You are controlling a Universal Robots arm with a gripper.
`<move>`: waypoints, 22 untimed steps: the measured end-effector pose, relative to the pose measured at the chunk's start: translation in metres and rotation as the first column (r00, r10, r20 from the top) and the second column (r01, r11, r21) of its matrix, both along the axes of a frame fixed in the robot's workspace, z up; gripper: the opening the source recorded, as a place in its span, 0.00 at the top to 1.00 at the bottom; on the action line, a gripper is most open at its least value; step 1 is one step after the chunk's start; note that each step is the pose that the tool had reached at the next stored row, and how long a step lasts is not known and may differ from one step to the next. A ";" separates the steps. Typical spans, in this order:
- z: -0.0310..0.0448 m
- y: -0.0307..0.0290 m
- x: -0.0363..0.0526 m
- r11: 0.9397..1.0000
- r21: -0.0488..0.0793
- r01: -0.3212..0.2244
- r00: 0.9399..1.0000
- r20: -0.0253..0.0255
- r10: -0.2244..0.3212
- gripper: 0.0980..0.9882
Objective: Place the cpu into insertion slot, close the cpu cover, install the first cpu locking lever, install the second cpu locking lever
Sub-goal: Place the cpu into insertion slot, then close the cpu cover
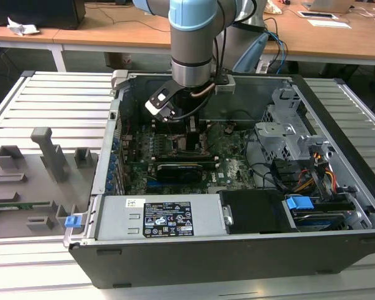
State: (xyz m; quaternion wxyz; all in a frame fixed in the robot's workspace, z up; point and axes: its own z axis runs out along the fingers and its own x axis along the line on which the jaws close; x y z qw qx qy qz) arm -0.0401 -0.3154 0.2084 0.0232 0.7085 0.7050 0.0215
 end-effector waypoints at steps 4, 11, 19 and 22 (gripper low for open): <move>0.0037 0.0000 0.0001 1.000 -0.002 0.000 1.000 0.000 0.000 0.71; 0.0102 0.0001 0.0001 1.000 -0.008 0.000 1.000 0.000 0.000 0.99; 0.0121 0.0000 0.0001 1.000 -0.008 0.000 1.000 0.000 0.000 0.99; 0.0157 0.0000 0.0001 1.000 -0.008 0.000 1.000 0.000 0.000 0.99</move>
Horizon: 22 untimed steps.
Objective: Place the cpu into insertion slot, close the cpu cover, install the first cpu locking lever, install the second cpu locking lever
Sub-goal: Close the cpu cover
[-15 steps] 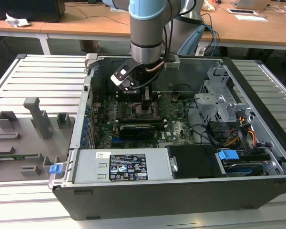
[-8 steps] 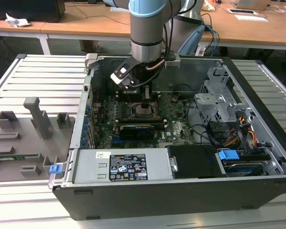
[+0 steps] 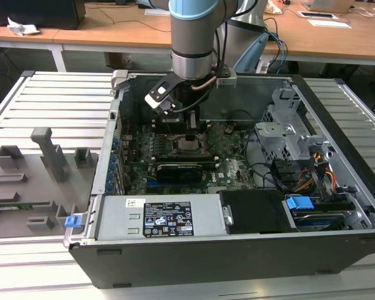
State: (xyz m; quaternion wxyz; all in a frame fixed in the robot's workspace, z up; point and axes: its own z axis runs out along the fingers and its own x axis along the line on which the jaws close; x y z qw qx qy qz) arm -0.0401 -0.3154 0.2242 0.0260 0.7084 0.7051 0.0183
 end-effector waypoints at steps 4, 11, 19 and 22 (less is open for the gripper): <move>0.0044 0.0000 0.0000 1.000 0.002 0.000 1.000 0.000 0.000 0.99; 0.0114 0.0000 0.0000 1.000 0.002 0.000 1.000 0.000 0.000 0.99; 0.0193 0.0001 0.0000 1.000 0.002 0.000 1.000 0.000 0.000 0.99; 0.0216 0.0001 0.0000 1.000 0.002 0.000 1.000 0.000 0.000 0.99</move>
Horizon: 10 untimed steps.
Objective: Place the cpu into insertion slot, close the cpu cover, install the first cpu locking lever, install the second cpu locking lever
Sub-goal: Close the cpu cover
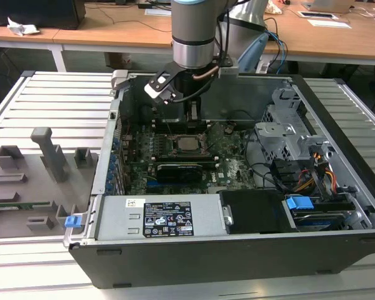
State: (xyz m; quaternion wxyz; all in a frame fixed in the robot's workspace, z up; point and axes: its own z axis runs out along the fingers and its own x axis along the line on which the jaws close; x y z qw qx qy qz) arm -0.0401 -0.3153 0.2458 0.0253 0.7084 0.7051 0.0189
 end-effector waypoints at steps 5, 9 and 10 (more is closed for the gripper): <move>0.0091 0.0004 0.0000 1.000 0.000 0.000 1.000 0.000 0.000 0.99; 0.0186 0.0007 0.0001 1.000 0.000 0.000 1.000 0.000 0.000 0.99; 0.0193 0.0008 0.0006 1.000 0.000 0.000 1.000 0.000 0.000 0.99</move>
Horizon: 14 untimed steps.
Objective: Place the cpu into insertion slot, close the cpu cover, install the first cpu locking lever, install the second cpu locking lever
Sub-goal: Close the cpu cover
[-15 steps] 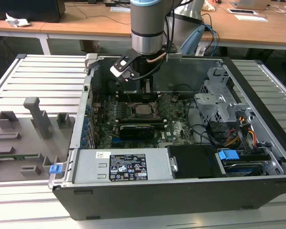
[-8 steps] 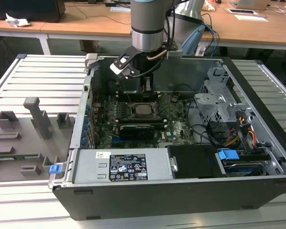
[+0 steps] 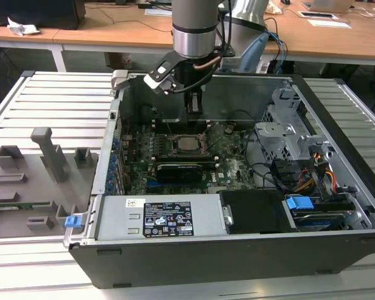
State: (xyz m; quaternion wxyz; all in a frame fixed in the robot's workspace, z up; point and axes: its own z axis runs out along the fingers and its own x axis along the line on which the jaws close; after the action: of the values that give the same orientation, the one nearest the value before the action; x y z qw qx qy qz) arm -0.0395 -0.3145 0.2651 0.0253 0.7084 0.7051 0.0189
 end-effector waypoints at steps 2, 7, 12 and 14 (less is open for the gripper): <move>0.0008 0.0001 0.0038 1.000 0.000 0.000 1.000 0.000 0.000 0.99; 0.0090 0.0006 0.0093 1.000 0.000 0.000 1.000 0.000 0.000 0.99; 0.0101 0.0009 0.0141 1.000 0.000 0.000 1.000 -0.002 0.000 0.99; 0.0102 0.0009 0.0204 1.000 0.000 0.000 1.000 -0.009 0.000 0.99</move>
State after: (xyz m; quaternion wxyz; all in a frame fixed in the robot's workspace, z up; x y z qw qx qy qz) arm -0.0190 -0.3136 0.2753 0.0220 0.7085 0.7052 0.0157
